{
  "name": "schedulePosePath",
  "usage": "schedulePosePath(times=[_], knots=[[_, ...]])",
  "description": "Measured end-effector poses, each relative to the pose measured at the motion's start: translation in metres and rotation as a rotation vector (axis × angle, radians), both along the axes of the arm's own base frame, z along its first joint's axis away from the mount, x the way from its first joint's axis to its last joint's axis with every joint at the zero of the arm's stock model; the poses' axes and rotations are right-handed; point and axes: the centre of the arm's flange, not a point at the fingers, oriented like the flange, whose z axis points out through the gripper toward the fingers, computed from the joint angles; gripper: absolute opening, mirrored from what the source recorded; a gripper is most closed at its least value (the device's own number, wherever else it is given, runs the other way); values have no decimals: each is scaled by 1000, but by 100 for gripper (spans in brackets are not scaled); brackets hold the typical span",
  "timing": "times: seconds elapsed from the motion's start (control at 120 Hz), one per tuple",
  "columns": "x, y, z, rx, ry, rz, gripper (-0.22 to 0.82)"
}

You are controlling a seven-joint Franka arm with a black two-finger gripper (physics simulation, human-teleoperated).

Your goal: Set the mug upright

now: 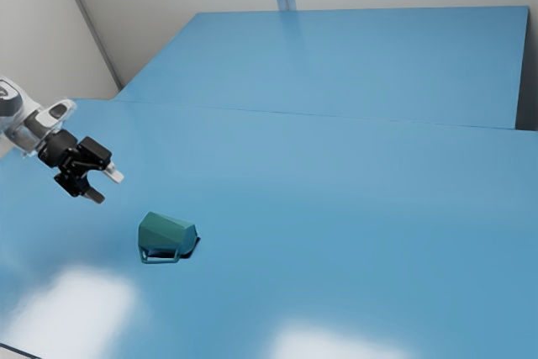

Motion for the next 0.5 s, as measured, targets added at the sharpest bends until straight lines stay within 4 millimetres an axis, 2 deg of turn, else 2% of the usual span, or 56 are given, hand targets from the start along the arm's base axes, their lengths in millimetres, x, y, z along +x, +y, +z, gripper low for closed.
schedulePosePath(times=[0.183,0.333,0.5], knots=[[14,4,-44,-33,-14,5,60],[16,8,-65,-63,-41,5,60],[22,-2,-88,-104,-59,-25,60]])
